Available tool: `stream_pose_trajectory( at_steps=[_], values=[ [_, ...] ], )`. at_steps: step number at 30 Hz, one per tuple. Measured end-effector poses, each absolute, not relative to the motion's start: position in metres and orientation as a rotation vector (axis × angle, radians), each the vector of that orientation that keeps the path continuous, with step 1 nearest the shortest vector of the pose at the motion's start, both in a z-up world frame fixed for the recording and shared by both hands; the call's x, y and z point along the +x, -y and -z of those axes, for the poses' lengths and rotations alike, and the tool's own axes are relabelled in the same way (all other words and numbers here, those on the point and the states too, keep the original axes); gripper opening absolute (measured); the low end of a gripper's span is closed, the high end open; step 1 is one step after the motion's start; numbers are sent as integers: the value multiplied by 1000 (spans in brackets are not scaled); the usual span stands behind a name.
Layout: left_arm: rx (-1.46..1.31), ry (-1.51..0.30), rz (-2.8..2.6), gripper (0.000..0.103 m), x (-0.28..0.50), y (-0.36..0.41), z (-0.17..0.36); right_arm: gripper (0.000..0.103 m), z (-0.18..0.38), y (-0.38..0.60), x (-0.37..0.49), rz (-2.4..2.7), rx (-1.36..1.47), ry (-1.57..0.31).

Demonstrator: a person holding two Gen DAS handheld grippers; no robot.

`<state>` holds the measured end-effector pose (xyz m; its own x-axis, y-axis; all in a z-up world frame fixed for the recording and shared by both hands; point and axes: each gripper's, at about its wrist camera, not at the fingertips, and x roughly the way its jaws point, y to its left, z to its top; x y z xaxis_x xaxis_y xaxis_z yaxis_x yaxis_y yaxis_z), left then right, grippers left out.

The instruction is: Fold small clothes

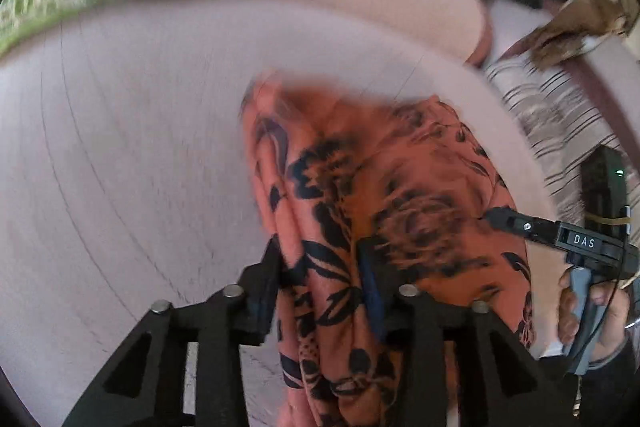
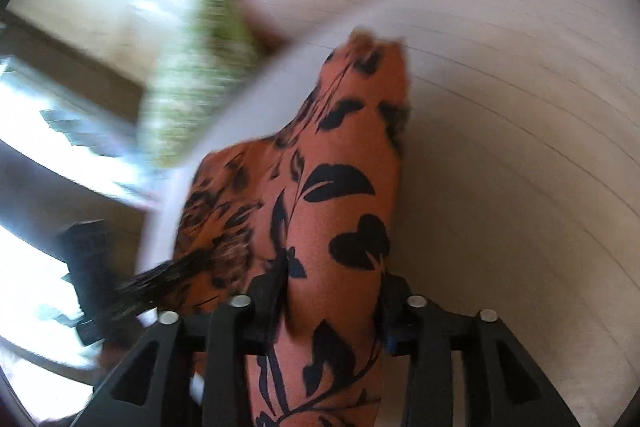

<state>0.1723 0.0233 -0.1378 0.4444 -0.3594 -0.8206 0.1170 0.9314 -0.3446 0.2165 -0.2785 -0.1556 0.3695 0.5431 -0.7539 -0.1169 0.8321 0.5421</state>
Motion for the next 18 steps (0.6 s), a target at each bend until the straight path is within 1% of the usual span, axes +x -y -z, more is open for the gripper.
stream_pose_trajectory(
  at_steps=[1, 2, 6, 8, 9, 10, 11, 12, 14, 15, 17, 18],
  values=[
    [-263, -1057, 291, 56, 169, -27, 136, 60, 163, 279, 214, -377, 372, -1128],
    [-270, -1038, 279, 59, 165, -33, 131, 61, 160, 280, 203, -367, 342, -1073],
    [-230, -917, 254, 61, 136, -44, 91, 61, 125, 279, 169, -358, 304, -946],
    [-224, -869, 253, 68, 120, -43, 82, 62, 104, 273, 149, -398, 331, -891],
    [-216, -853, 253, 69, 112, -40, 82, 64, 96, 265, 140, -431, 345, -869],
    [-197, -859, 252, 72, 109, -34, 85, 69, 92, 253, 136, -468, 365, -862],
    [-175, -880, 244, 72, 109, -29, 92, 75, 93, 240, 139, -498, 386, -871],
    [-144, -928, 222, 72, 113, -23, 106, 77, 103, 237, 136, -525, 414, -899],
    [-90, -1046, 173, 72, 120, -12, 129, 78, 134, 232, 136, -494, 428, -1000],
    [-95, -1040, 162, 72, 117, -11, 127, 77, 145, 231, 138, -474, 417, -1039],
    [-85, -972, 140, 73, 102, -9, 106, 78, 123, 224, 131, -439, 375, -1010],
    [-61, -945, 128, 75, 94, -5, 95, 78, 104, 221, 124, -426, 336, -979]
  ],
)
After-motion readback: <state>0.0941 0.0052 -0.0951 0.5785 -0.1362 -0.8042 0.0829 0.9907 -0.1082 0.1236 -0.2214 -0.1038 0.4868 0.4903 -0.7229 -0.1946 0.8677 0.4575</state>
